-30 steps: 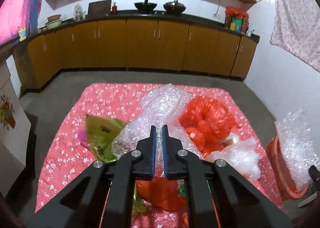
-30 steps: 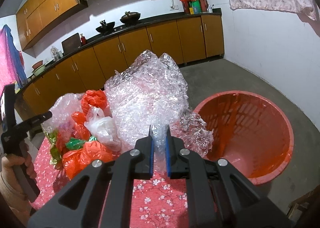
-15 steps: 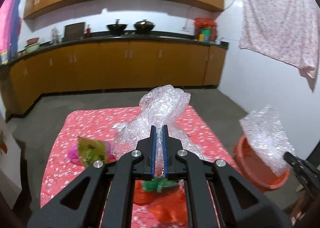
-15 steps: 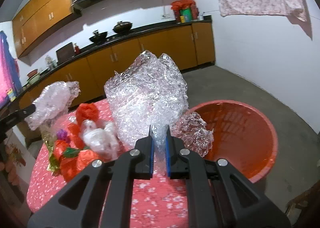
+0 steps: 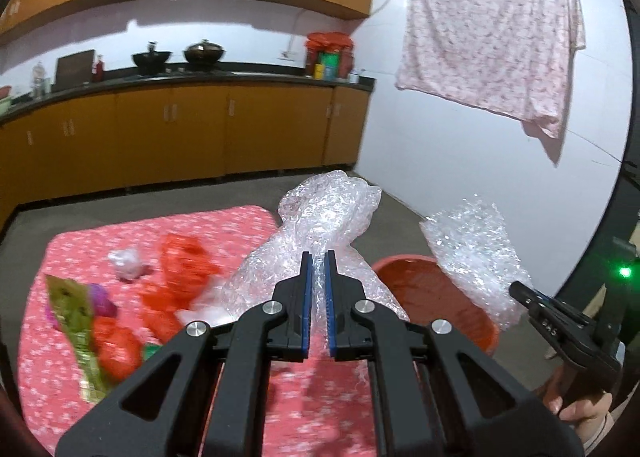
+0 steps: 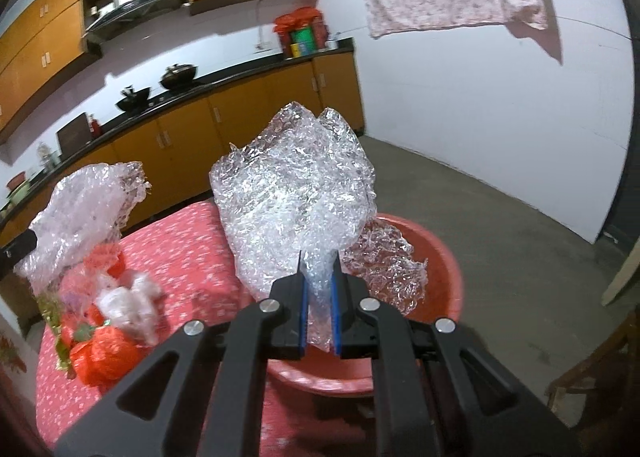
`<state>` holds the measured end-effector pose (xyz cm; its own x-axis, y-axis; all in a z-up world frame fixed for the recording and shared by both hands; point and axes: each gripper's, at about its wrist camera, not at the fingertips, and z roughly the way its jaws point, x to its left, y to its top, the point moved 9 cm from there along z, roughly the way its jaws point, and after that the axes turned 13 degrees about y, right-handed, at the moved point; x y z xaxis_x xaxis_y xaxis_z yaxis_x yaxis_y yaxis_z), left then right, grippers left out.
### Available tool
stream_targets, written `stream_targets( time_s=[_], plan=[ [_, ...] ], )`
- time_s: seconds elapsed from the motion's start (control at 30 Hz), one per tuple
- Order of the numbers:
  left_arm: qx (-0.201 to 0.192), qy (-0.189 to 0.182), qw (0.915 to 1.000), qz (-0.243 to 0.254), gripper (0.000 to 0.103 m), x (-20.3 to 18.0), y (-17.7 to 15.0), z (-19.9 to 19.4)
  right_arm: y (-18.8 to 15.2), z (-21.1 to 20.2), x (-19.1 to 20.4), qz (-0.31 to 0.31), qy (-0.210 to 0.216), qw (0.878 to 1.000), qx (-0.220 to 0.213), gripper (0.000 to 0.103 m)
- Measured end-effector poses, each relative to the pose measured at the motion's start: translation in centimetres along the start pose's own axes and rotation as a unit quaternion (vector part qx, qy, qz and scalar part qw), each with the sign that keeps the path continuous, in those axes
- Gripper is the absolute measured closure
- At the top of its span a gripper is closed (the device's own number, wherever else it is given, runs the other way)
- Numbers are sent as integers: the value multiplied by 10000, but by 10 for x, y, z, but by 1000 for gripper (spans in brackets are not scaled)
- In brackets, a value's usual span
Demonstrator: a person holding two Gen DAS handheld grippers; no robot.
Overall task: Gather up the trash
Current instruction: 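Carry both bubble wraps over the orange basket and open both grippers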
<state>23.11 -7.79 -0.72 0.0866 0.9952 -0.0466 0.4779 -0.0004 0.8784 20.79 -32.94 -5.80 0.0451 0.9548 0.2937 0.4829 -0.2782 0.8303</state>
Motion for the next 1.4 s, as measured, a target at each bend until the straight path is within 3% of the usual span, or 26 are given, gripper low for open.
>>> stream_targets(
  time_s=[0.4,0.97,1.13,1.27,1.4],
  plan=[
    [409,-627,9971,147,97,-71,-36,31,1,10,-45,364,-318,9988,26,93],
    [824,-869,9920,391,97,-131,-60,81,-6,52,-74,650,-246,9972,269,92],
    [945,-958,9900,421,96,-138,-66,90,-8,58,-75,671,-76,9973,285,85],
    [1040,-953,9892,396,71,-137,-71,95,-12,58,-76,657,-20,9974,301,79],
    [1047,-827,9907,255,68,-124,-69,96,-13,51,-79,579,-135,9979,250,69]
  ],
)
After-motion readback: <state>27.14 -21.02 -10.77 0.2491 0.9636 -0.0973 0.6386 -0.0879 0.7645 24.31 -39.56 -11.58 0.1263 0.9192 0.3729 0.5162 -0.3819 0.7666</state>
